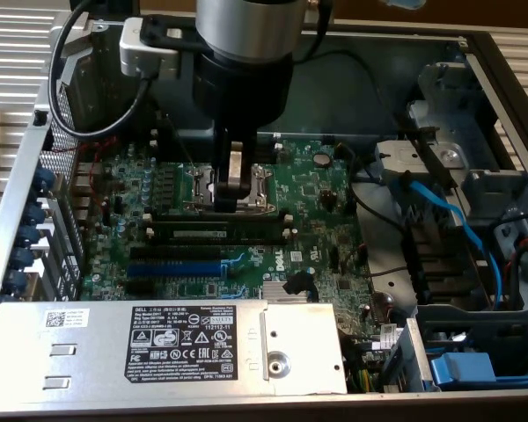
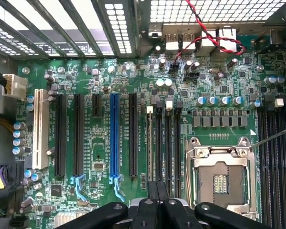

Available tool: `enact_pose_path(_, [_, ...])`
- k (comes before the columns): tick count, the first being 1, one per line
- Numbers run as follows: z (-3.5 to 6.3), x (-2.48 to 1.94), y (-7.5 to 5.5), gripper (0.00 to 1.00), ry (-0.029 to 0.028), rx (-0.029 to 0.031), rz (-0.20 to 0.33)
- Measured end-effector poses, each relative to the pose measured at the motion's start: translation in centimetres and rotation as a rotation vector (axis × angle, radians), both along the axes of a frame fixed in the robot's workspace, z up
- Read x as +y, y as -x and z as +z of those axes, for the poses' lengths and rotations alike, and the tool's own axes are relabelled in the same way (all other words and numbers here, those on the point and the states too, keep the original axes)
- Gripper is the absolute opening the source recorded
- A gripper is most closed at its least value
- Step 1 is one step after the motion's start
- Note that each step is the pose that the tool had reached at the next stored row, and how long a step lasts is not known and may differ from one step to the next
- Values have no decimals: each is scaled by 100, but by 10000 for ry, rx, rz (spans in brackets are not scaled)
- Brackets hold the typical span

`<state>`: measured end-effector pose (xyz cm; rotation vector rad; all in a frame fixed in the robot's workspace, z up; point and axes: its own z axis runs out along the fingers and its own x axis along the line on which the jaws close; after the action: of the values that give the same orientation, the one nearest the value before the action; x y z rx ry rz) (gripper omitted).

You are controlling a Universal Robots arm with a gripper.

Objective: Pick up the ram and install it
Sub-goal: 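Press down the ram until it locks into place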

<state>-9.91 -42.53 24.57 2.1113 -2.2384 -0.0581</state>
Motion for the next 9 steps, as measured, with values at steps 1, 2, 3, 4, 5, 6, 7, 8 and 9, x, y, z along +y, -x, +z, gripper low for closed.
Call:
enact_pose_path(1, [0, 0, 0, 10, -1, 0, -138])
enact_pose_path(2, [0, 0, 0, 10, -1, 1, -264])
enact_pose_path(3, [0, 0, 0, 10, -1, 2, -404])
enact_pose_path(4, [0, 0, 0, 10, -2, 2, -542])
enact_pose_path(5, [0, 0, 0, 10, -3, 2, -676])
enact_pose_path(6, [0, 0, 0, 10, -4, 3, -814])
enact_pose_path(7, [0, 0, 0, 10, -4, 4, -956])
enact_pose_path(8, [0, 0, 0, 10, -4, 4, -1095])
enact_pose_path(9, [0, 0, 0, 10, -4, 5, -1233])
